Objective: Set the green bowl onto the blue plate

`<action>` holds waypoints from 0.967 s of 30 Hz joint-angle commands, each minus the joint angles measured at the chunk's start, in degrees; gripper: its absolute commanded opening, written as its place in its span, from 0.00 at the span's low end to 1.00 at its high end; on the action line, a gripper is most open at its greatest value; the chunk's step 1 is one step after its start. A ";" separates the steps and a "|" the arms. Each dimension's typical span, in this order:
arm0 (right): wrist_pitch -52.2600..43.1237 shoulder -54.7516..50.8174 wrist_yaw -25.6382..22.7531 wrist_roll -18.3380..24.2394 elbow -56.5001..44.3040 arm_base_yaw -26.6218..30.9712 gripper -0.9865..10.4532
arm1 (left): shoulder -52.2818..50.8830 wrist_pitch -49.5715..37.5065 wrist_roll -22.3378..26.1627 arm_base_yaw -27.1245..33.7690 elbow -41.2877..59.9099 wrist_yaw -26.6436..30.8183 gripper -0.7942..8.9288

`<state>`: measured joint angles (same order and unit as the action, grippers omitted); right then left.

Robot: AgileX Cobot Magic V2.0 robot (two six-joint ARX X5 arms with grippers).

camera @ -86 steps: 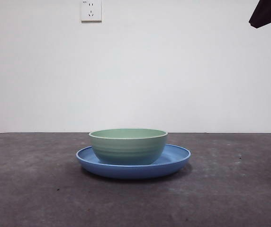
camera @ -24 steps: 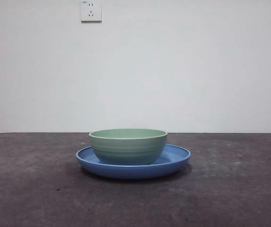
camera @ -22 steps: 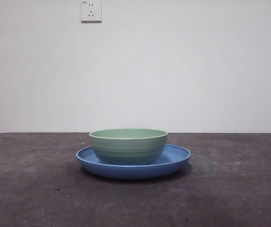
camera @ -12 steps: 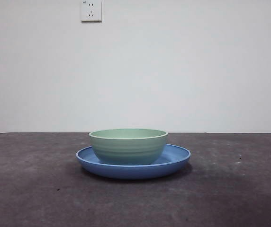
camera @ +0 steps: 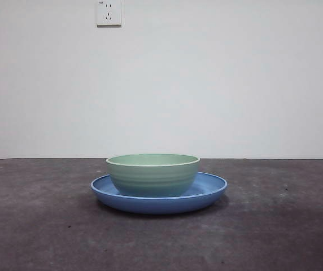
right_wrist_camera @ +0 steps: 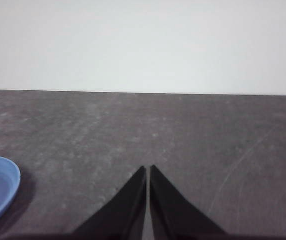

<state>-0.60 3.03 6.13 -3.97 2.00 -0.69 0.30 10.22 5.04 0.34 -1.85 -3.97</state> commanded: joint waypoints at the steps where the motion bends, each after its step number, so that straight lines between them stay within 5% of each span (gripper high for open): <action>1: 0.39 -1.60 -0.28 -2.19 -1.40 0.09 0.09 | -0.11 0.44 -0.13 0.07 1.16 0.13 0.10; 11: 10.62 -2.82 -0.35 -2.27 -1.38 0.09 0.09 | -0.11 0.46 -0.13 0.07 1.16 0.13 0.10; 29: 9.62 -2.82 -0.20 -2.99 -1.33 0.09 0.09 | -0.11 0.46 -0.13 0.07 1.16 0.13 0.10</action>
<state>9.39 0.34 5.91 -6.28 0.95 -0.69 0.30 10.22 5.04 0.34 -1.85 -3.95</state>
